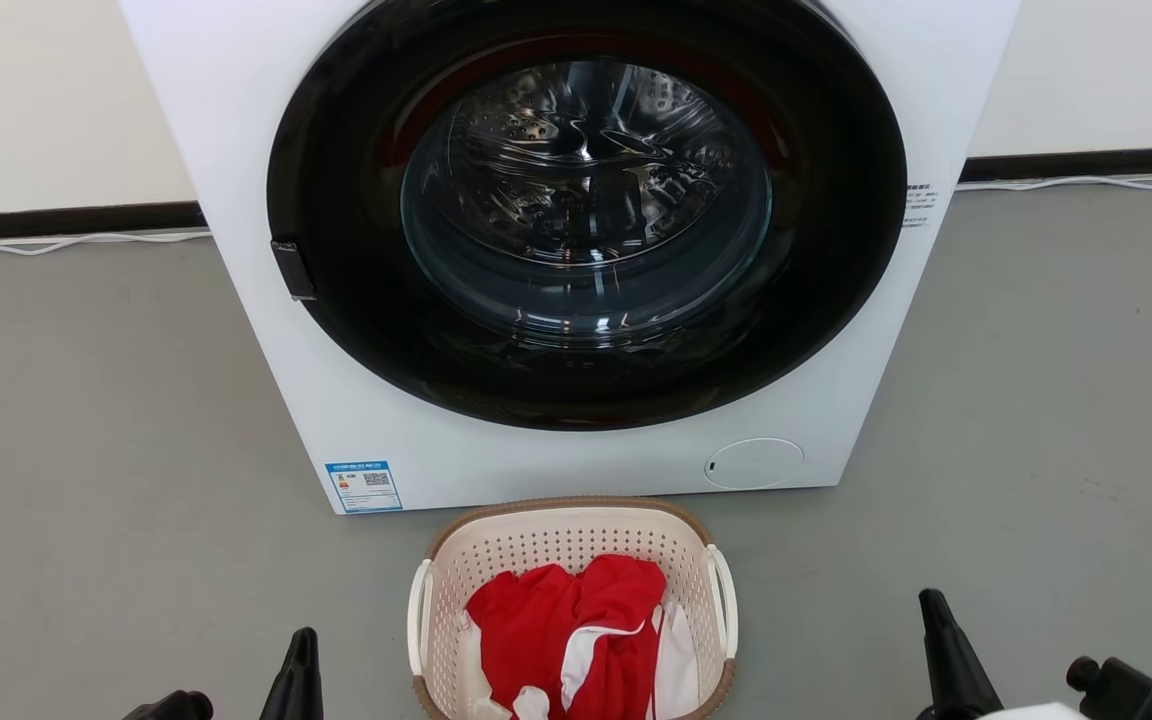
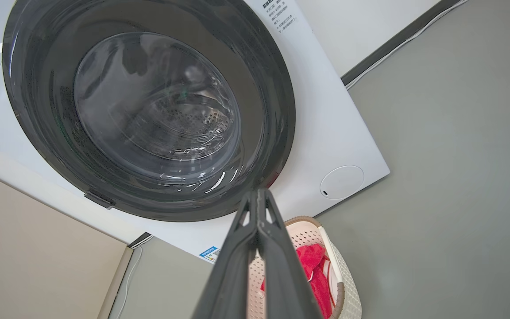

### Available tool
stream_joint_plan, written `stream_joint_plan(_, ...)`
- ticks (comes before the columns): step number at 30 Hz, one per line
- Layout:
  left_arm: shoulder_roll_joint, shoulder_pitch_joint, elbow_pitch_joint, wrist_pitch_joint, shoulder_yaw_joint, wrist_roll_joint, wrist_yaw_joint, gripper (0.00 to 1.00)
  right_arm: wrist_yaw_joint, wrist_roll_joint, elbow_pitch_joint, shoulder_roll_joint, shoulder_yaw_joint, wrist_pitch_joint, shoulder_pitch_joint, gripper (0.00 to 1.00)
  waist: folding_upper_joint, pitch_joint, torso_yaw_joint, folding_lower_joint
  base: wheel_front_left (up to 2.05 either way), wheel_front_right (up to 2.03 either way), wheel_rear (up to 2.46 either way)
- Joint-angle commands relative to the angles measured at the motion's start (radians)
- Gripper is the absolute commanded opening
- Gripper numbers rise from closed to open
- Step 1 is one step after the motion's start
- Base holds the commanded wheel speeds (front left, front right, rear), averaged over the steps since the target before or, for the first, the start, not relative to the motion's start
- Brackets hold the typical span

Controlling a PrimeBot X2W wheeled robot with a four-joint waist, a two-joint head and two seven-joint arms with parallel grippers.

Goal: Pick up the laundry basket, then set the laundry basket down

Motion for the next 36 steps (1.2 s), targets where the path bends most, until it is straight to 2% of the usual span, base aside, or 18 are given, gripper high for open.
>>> stream_joint_plan(1,0.007,-0.053,-0.019,0.004,0.019,-0.034,-0.014,0.00,0.002,0.033,-0.024,-0.013,0.000,0.010,-0.059,0.00,-0.0001,0.000,0.000,-0.0002,0.00,0.00,0.00)
stream_joint_plan(36,0.001,-0.141,0.039,0.097,0.082,-0.435,-0.097,0.00,0.004,0.395,-0.024,-0.019,-0.042,0.102,-0.114,0.00,-0.0001,0.007,-0.002,-0.0002,0.00,0.00,0.00)
